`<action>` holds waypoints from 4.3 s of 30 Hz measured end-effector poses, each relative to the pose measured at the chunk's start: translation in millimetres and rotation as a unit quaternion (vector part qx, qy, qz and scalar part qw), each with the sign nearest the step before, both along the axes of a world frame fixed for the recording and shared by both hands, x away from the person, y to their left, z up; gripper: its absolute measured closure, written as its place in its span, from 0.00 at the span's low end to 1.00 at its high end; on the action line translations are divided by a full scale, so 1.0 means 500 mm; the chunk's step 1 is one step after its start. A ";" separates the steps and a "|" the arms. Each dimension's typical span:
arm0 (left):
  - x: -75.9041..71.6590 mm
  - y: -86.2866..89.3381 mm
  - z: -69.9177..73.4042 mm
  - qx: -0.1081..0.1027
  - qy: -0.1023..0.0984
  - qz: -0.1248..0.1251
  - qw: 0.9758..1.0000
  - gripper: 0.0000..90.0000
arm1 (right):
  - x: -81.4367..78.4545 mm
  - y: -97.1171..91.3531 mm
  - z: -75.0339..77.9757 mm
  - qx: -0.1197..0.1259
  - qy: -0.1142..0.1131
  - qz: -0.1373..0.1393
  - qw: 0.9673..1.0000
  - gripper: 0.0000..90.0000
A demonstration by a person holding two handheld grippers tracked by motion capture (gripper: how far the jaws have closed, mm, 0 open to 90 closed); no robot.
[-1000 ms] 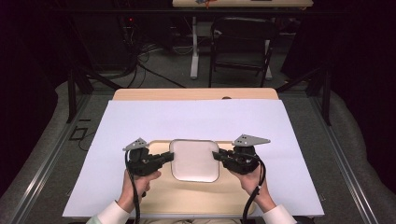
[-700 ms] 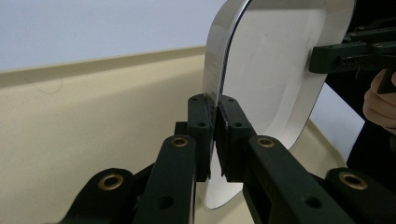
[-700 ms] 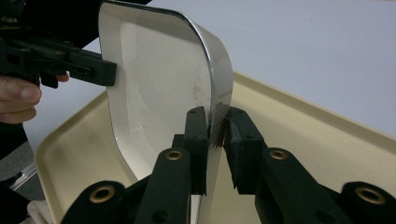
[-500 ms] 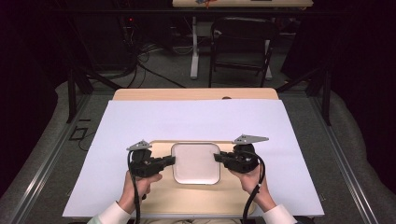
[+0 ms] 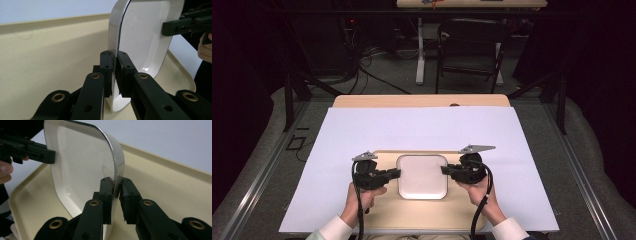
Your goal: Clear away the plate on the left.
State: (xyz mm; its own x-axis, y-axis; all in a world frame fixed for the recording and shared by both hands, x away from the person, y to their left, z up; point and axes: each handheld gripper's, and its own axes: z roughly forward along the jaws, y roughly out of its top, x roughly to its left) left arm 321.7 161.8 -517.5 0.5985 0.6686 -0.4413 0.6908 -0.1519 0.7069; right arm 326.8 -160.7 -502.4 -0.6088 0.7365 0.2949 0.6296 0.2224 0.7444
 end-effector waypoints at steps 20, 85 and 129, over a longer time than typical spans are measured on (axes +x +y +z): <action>0.011 -0.004 -0.014 0.039 -0.015 0.010 0.999 0.91 | 0.018 0.017 -0.030 -0.034 -0.002 0.003 0.999 0.83; 0.032 -0.016 -0.079 0.086 0.027 0.036 0.995 0.81 | 0.049 0.060 -0.089 -0.138 0.016 0.016 0.990 0.71; -0.023 0.014 0.047 0.135 -0.129 -0.025 0.982 0.06 | -0.030 0.012 0.043 -0.102 -0.152 0.018 0.983 0.00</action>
